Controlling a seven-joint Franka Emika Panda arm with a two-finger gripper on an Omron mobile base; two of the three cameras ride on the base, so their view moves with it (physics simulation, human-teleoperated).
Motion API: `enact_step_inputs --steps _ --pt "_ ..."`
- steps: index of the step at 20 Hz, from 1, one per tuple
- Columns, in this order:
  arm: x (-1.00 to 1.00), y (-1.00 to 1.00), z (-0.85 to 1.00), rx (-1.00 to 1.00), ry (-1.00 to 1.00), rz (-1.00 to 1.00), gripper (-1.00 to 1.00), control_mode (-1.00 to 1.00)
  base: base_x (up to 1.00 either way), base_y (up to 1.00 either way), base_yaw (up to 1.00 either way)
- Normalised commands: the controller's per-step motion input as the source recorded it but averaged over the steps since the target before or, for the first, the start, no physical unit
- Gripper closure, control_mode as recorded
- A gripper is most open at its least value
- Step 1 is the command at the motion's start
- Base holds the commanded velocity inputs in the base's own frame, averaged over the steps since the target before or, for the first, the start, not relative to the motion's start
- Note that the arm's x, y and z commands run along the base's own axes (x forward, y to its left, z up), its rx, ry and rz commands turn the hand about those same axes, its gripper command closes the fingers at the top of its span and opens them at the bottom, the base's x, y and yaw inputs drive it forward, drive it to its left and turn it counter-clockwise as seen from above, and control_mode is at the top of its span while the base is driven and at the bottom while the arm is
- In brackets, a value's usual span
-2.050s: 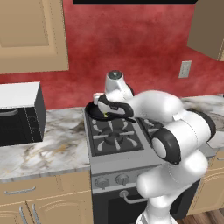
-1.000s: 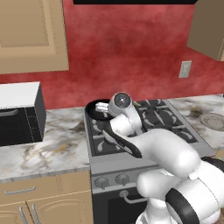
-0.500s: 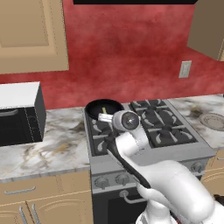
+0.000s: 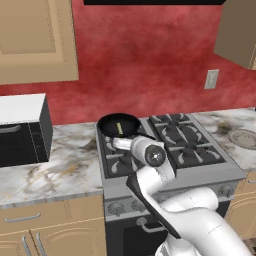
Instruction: Pick up the butter stick and place it in the pan. Then turn on the burner for the pan.
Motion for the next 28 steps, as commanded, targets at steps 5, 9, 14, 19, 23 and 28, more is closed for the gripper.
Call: enact_step_inputs --steps 5,9,14,19,23,28 --pt "-0.35 0.16 -0.11 -0.02 -0.06 0.03 -1.0 -1.0 0.0 0.0 0.0" --pt "-0.38 0.23 -0.1 -0.05 -0.03 0.0 -1.0 -1.0 0.0 0.0 0.0" --pt "-0.3 0.28 -0.16 -0.07 0.0 0.0 -1.0 -1.0 0.0 0.0 0.0" --pt "-0.26 0.02 -0.24 -0.05 0.0 0.0 -1.0 -1.0 0.0 0.0 0.0" --pt "-0.28 0.0 -0.21 -0.03 0.0 0.01 -1.0 -1.0 0.0 0.0 0.0" --pt "-0.24 0.0 -0.23 -0.01 0.0 0.06 -1.0 -1.0 0.0 0.0 0.0"
